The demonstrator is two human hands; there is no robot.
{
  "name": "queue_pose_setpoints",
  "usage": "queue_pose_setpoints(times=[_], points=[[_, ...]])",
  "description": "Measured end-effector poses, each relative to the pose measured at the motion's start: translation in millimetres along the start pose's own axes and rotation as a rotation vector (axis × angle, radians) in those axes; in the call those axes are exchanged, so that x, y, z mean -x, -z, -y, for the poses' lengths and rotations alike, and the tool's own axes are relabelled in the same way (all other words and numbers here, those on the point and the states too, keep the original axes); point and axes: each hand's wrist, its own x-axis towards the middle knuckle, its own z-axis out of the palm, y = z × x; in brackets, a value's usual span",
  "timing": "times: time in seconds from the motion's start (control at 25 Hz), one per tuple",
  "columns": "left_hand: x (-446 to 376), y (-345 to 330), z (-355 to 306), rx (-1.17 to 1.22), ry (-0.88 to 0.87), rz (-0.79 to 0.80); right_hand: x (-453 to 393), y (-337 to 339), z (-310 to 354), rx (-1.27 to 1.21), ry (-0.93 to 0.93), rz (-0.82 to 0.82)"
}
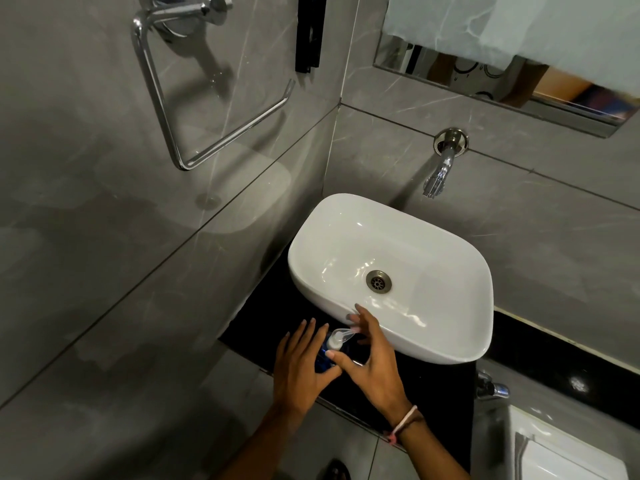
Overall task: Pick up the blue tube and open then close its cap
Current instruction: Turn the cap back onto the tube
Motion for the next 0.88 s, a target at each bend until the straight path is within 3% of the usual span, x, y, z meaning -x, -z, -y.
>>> queue_pose_setpoints(times=[0.16,0.28,0.36,0.56,0.88], points=[[0,-3,-5,0.009,0.032,-0.048,-17,27,27,0.419,0.293,0.286],[1,-2,-5,0.013,0.021,-0.06,-26,19,47,0.633,0.241,0.27],[1,-1,-5,0.016,0.022,-0.045,-26,17,52,0.626,0.176,0.235],[2,2,-8,0.017,0.027,-0.059,-36,41,49,0.499,0.113,0.478],[2,1,-6,0.016,0.023,-0.05,-25,25,47,0.497,0.056,0.292]])
